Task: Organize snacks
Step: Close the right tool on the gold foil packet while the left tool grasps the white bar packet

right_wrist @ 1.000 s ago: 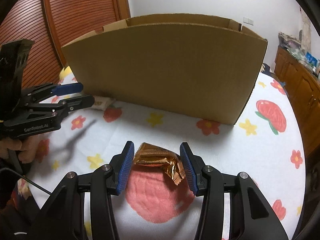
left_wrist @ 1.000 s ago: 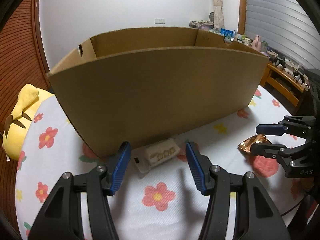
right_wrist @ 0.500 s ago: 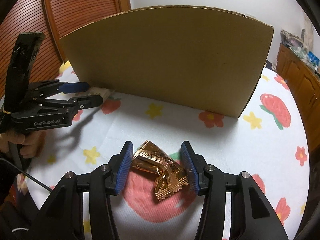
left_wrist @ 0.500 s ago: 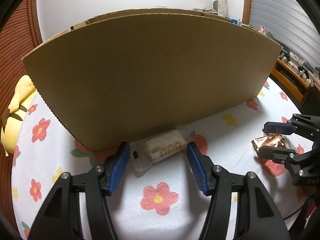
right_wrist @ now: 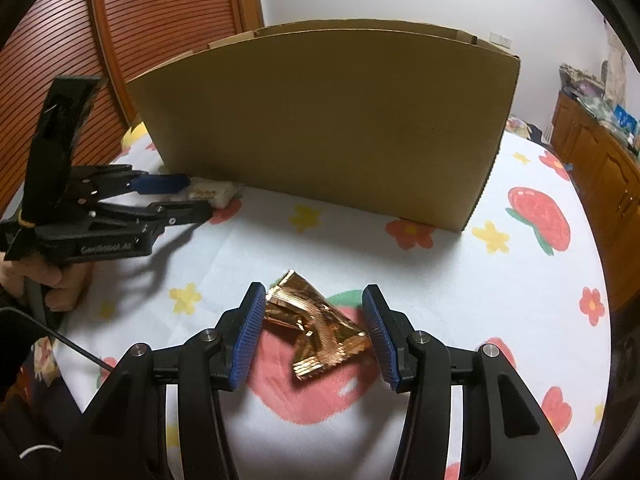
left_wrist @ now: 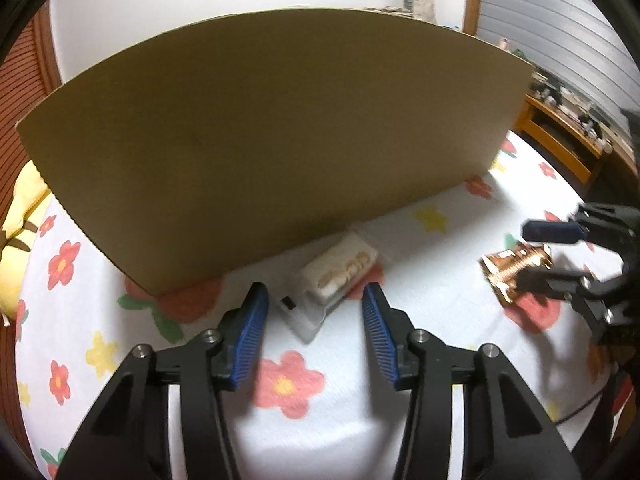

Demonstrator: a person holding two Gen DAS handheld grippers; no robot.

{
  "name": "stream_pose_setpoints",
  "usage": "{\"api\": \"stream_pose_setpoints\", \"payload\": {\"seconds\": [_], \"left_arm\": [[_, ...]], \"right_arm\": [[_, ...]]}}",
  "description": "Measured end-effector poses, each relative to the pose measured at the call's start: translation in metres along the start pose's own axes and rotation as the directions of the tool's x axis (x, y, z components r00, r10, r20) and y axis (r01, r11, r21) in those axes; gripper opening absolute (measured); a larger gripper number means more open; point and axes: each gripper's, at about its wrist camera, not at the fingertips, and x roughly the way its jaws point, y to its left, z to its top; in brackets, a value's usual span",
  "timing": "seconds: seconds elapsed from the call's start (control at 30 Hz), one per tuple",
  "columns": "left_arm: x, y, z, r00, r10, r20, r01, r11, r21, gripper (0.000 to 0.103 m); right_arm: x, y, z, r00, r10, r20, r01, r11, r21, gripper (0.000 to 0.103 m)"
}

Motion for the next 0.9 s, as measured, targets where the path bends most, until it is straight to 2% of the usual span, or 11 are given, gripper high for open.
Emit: {"api": "stream_pose_setpoints", "payload": {"seconds": [0.17, 0.37, 0.7, 0.77, 0.9], "left_arm": [[-0.007, -0.009, -0.003, 0.999, -0.036, 0.0, 0.036, 0.999, 0.014, 0.045], [-0.002, -0.009, 0.009, 1.0, -0.015, 0.016, 0.015, 1.0, 0.006, 0.05], [0.012, -0.014, 0.015, 0.999, -0.037, -0.012, 0.038, 0.998, 0.054, 0.049], [0.012, -0.015, 0.014, 0.999, -0.047, -0.009, 0.048, 0.997, 0.059, 0.039], [0.006, -0.015, 0.011, 0.999, -0.053, 0.003, 0.053, 0.996, 0.07, 0.027]], "right_arm": [[0.0, 0.0, -0.001, 1.0, -0.007, -0.008, 0.007, 1.0, -0.011, 0.051], [0.001, 0.003, -0.002, 1.0, -0.007, -0.016, 0.007, 0.999, -0.032, 0.051], [0.008, 0.011, -0.004, 0.999, -0.01, -0.04, 0.007, 0.997, -0.077, 0.048], [0.007, 0.013, -0.005, 0.999, -0.014, -0.039, 0.011, 0.997, -0.081, 0.045], [0.005, 0.014, -0.007, 0.999, -0.015, -0.033, 0.012, 0.996, -0.085, 0.031]]}}
